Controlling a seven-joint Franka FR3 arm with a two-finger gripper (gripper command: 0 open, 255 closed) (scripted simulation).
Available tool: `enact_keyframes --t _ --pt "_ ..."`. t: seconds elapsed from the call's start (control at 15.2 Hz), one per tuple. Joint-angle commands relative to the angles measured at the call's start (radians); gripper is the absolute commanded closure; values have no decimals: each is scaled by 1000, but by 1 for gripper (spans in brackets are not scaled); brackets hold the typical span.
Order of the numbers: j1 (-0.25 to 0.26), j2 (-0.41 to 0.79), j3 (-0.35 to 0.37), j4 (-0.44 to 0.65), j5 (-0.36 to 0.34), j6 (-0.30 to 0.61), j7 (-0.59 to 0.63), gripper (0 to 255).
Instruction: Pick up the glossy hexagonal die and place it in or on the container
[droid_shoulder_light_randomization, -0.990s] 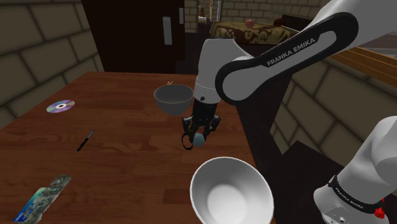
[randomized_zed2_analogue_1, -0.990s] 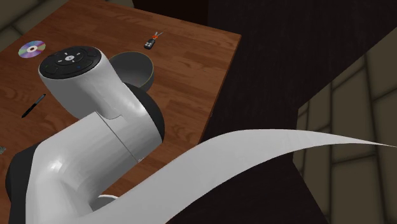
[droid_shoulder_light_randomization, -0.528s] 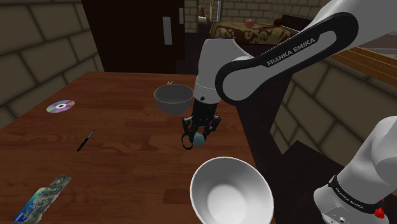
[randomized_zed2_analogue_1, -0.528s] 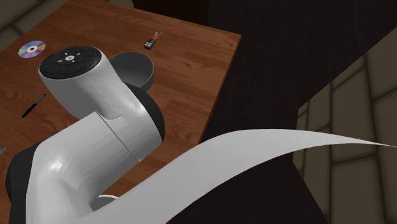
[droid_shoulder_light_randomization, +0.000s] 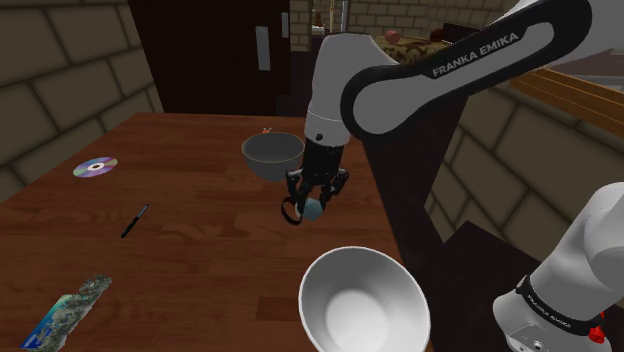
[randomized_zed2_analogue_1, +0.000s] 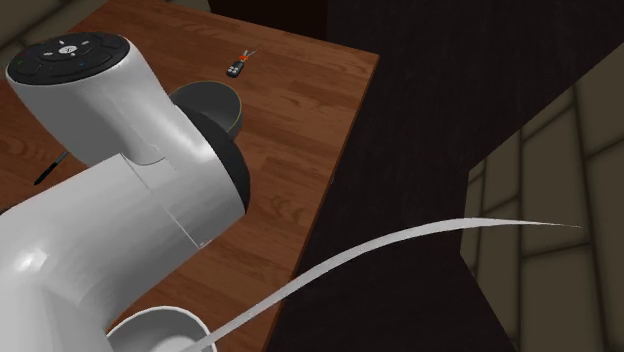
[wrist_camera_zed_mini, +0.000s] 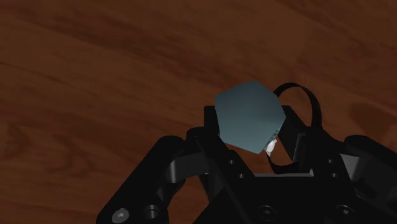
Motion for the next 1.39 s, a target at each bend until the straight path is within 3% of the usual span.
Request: enact_keyframes --t 0.0,1.32 --pt "-2 -13 -3 15 4 -28 -2 255" --pt "-11 -87 -20 213 13 -294 14 255"
